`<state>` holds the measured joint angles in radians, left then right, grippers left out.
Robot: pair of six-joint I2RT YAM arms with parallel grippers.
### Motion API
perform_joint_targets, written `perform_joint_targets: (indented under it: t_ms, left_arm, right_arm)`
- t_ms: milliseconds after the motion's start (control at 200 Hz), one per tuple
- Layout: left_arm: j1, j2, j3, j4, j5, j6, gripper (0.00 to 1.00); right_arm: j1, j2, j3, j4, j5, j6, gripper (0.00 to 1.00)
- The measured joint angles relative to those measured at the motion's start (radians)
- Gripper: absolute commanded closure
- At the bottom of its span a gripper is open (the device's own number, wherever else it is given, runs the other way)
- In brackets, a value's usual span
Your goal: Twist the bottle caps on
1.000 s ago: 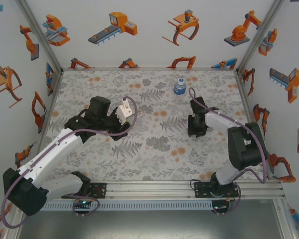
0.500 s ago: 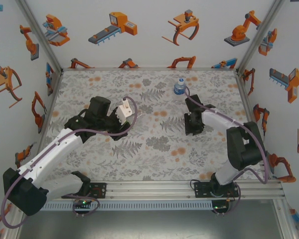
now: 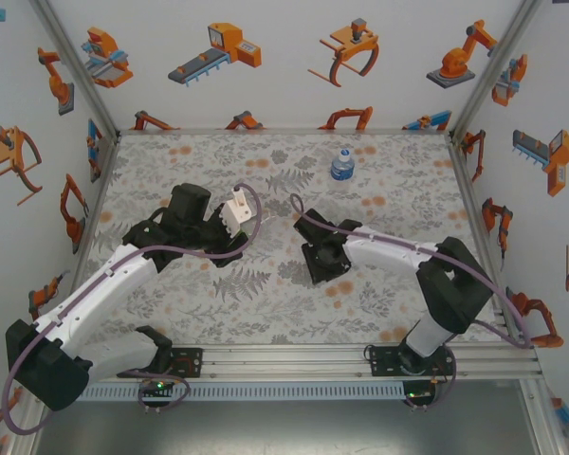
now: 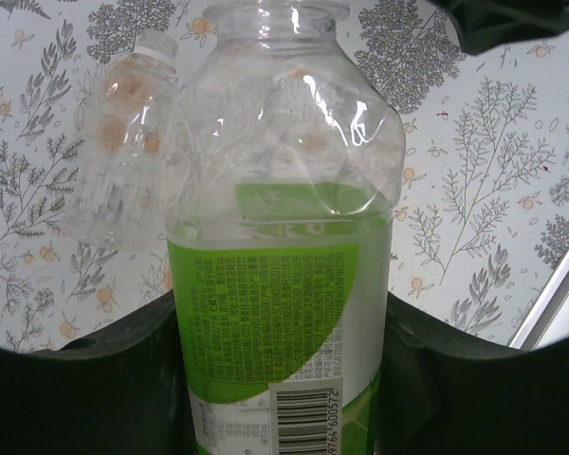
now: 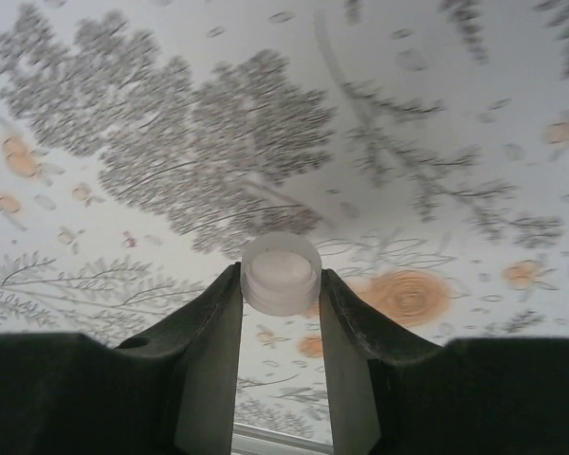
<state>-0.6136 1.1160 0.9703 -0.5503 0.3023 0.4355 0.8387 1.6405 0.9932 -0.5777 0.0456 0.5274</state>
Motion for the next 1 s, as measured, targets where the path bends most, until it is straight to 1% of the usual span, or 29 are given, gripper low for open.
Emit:
perform_joint_targets:
  t_ms: [165,526,671,1001]
  left_arm:
    - [0.0,0.003,0.0,0.0,0.0,0.0,0.93]
    - [0.0,0.007,0.004,-0.001,0.0,0.0,0.92]
    - [0.0,0.011,0.005,-0.003,0.0,0.0,0.91]
    - [0.0,0.02,0.011,-0.005,0.0,0.0,0.9]
  right_arm:
    - [0.011,0.045,0.0,0.016,0.013,0.034,0.64]
    - [0.011,0.048,0.016,0.008,0.046,0.041,0.55]
    - [0.011,0.044,0.044,-0.003,0.053,0.041,0.55]
    - [0.011,0.026,0.046,-0.01,0.049,0.042,0.56]
